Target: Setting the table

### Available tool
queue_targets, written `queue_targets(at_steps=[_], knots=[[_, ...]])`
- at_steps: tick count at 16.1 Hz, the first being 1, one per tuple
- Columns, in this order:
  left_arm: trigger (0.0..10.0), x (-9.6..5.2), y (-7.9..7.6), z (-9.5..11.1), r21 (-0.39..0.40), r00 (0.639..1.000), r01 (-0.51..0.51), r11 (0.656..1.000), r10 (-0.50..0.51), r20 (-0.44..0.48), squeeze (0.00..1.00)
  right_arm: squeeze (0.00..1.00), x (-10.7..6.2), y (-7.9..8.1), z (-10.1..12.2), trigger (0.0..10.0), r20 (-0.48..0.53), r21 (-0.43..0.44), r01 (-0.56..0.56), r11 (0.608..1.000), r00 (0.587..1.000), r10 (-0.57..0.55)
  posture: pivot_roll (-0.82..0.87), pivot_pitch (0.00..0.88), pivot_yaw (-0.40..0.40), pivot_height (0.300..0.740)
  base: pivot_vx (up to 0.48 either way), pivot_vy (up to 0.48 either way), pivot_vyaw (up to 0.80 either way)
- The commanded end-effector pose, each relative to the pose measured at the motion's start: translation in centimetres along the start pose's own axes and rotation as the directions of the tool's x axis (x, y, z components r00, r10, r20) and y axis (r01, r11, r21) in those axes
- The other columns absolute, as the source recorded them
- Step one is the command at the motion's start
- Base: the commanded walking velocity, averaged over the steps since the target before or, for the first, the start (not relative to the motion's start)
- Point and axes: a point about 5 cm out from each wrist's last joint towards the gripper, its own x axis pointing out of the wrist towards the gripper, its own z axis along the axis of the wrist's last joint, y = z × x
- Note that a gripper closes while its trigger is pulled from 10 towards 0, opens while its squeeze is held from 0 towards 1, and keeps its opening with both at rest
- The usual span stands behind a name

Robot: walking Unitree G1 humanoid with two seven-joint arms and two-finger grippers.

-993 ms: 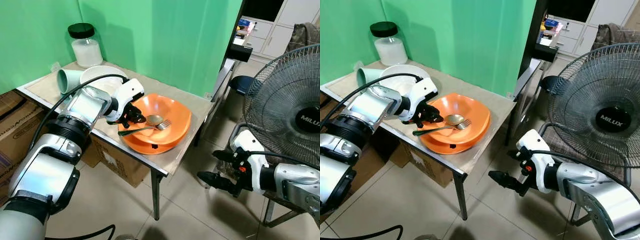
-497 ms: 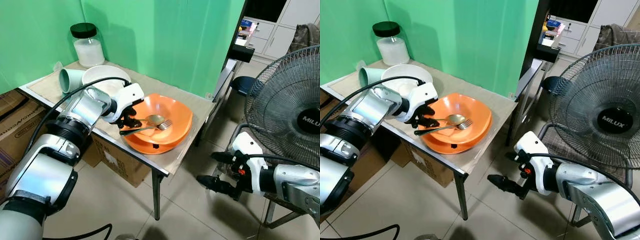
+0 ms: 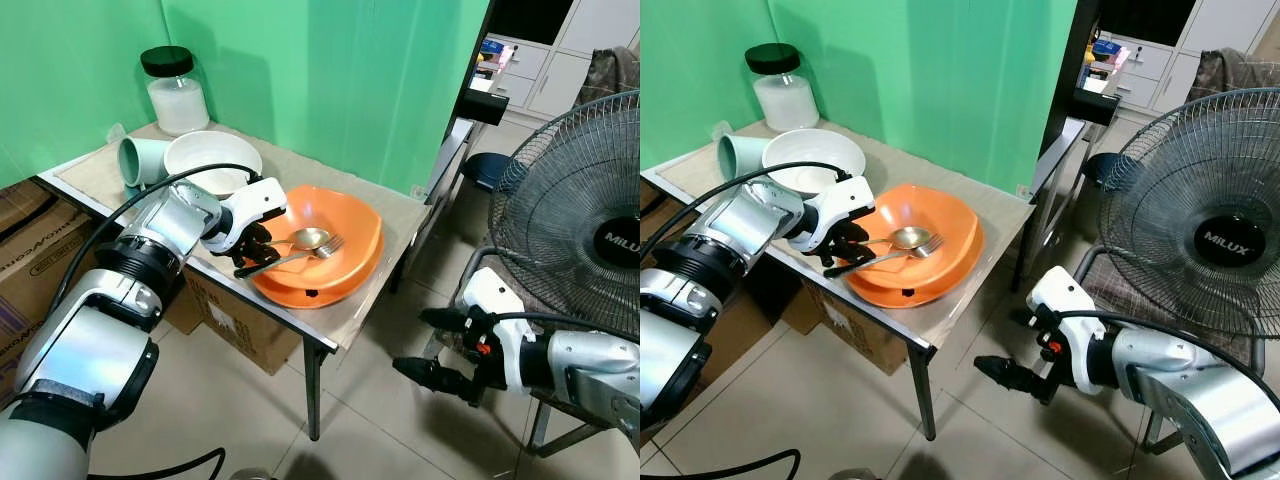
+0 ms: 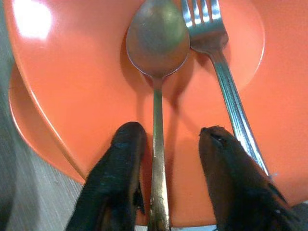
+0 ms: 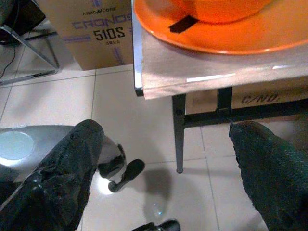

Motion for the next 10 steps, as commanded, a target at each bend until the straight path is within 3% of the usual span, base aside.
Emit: queue_targets(at_steps=[1,10], knots=[[0.0,-0.3,0.4,0.4,0.012,1.0,-0.019,1.0,0.019,-0.009,0.0,0.0,0.0,0.5,0.1,10.0,-0.002,-0.023,-0.029,0.999,1.0,0.029,0.05,0.0,0.001,0.74,0.0,0.0,0.0],[0.0,-0.3,0.8,0.8,-0.004,0.998,-0.061,0.998,0.061,0.02,0.0,0.0,-0.2,1.1,1.5,10.0,0.116,-0.051,-0.085,0.995,0.989,0.091,0.05,0.0,0.0,0.74,0.0,0.0,0.0]])
